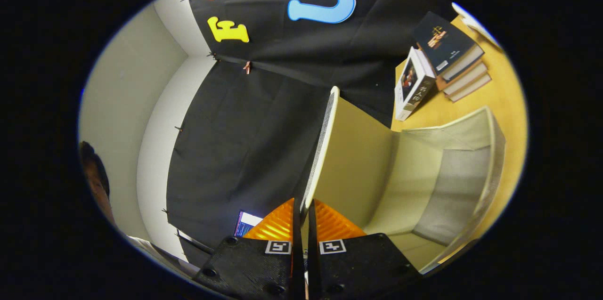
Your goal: Open the storage box then place both shoes into the box .Put the left shoe in first, then the right shoe, with the right side of both shoes facing outward in a uniform manner.
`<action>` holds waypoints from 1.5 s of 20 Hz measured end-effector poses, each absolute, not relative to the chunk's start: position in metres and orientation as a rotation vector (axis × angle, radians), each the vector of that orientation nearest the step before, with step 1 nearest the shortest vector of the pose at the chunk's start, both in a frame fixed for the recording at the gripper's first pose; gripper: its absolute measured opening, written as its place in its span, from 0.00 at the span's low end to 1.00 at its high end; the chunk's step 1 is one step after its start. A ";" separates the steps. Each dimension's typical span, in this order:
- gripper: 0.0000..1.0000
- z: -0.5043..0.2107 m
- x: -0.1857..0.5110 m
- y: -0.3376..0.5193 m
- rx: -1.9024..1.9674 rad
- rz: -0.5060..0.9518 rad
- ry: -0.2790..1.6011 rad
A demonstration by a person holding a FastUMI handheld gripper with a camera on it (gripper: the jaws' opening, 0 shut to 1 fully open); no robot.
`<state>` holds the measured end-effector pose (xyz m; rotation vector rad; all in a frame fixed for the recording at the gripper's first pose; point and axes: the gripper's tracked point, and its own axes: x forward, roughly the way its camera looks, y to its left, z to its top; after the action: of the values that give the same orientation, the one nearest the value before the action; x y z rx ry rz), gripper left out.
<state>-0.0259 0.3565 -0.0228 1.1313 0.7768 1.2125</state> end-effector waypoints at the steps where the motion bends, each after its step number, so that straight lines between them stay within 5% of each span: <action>1: 0.07 -0.019 -0.027 0.371 1.127 1.218 0.777; 7: 0.17 -0.005 -0.032 0.433 1.126 1.276 0.807; 12: 0.68 0.001 -0.026 0.451 1.125 1.257 0.780; 14: 0.97 0.004 -0.023 0.443 1.125 1.237 0.764; 19: 0.97 -0.002 -0.024 0.387 1.030 1.152 0.713; 30: 0.98 -0.096 -0.022 0.187 0.737 0.601 0.704</action>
<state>-0.0217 0.1872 -0.0964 0.7368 0.7040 0.6009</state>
